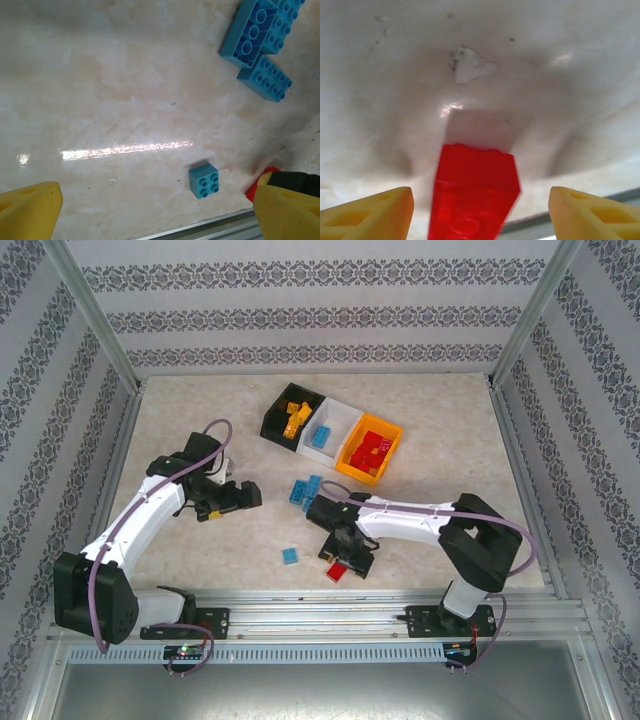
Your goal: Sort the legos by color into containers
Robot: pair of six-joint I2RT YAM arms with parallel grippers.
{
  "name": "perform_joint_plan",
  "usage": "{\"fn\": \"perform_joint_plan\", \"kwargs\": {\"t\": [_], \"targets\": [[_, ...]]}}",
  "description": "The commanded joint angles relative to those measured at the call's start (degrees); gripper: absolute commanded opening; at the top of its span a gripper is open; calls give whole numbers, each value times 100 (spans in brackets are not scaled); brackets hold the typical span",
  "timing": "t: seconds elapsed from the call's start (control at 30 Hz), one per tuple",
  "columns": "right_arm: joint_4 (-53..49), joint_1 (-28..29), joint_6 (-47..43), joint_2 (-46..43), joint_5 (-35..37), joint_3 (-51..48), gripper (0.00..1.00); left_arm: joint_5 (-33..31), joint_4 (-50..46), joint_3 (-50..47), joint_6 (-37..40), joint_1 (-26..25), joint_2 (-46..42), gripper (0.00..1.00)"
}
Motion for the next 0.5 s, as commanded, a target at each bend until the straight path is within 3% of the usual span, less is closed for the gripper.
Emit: {"fn": "perform_joint_plan", "kwargs": {"t": [0.0,0.07,0.27,0.47], "targets": [[50,117,133,228,104,185,66,134,-142,-72,226,5,-193,99],[125,192,180,268,139,137,60,165,-135,-121,259,1,-262,99],[287,216,166,97,204,9,30,194,-309,-286,288,-34,-505,99],[-248,-127,-363,-138,412,446,28,390,-117,-632,-53,-453,-658,99]]}}
